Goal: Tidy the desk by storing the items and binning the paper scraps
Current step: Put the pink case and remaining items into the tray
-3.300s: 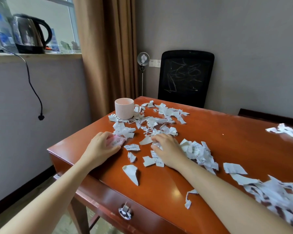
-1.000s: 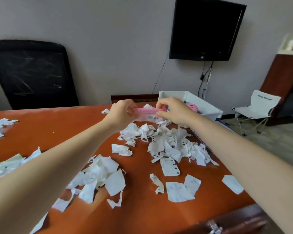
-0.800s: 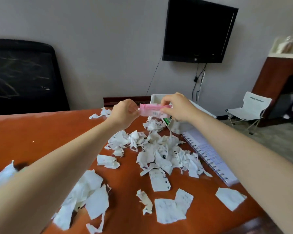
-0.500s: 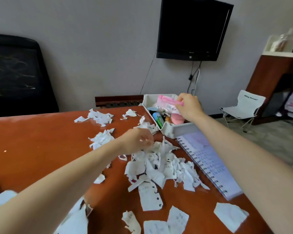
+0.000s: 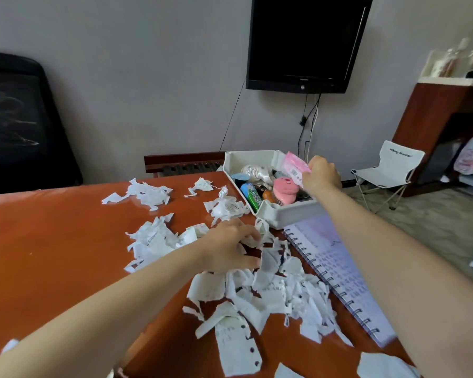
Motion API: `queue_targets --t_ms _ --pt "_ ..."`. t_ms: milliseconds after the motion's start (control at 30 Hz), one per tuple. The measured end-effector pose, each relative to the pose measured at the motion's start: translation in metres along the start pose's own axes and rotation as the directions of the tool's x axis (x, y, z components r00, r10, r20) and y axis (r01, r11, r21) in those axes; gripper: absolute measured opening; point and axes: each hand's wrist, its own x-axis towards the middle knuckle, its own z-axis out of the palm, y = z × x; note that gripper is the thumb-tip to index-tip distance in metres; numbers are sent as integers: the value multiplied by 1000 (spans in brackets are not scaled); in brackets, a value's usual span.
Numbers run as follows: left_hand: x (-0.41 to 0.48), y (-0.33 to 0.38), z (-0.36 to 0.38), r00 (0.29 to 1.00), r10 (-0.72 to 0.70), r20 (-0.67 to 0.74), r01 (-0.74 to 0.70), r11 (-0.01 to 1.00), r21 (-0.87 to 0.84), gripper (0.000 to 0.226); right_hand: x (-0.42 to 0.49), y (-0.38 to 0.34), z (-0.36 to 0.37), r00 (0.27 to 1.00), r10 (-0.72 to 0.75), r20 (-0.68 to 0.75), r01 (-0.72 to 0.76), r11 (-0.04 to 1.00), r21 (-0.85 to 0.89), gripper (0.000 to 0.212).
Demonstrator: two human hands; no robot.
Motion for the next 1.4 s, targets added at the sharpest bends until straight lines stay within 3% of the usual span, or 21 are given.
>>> queue_targets --t_ms 233,567,700,800,967,1167,1333,1400 --pt "10 3 6 999 50 8 -50 998 42 32 8 6 2 994 108 11 -108 990 86 27" --pt "20 -2 7 1000 2 10 -3 998 56 7 6 18 5 995 98 -9 -99 990 -106 29" --pt "19 -9 -1 997 -70 33 61 975 215 20 2 20 3 994 109 10 -105 972 -210 30" --pt "15 -16 -13 995 -99 17 92 966 241 25 0 19 1 994 106 36 -94 966 -243 29" --pt "5 -23 -30 991 -128 -31 130 985 112 21 -2 22 -1 997 76 14 -70 962 -264 28" --pt "3 -25 -50 972 -215 -89 195 961 -194 12 0 25 -4 996 63 68 -38 947 -320 28" --pt "5 -16 -63 923 -350 -159 233 840 -490 11 0 21 -2 996 -81 26 85 967 -239 25" --pt "9 -11 -65 925 -347 -155 205 798 -566 14 -1 14 1 984 -176 12 176 981 -82 21"
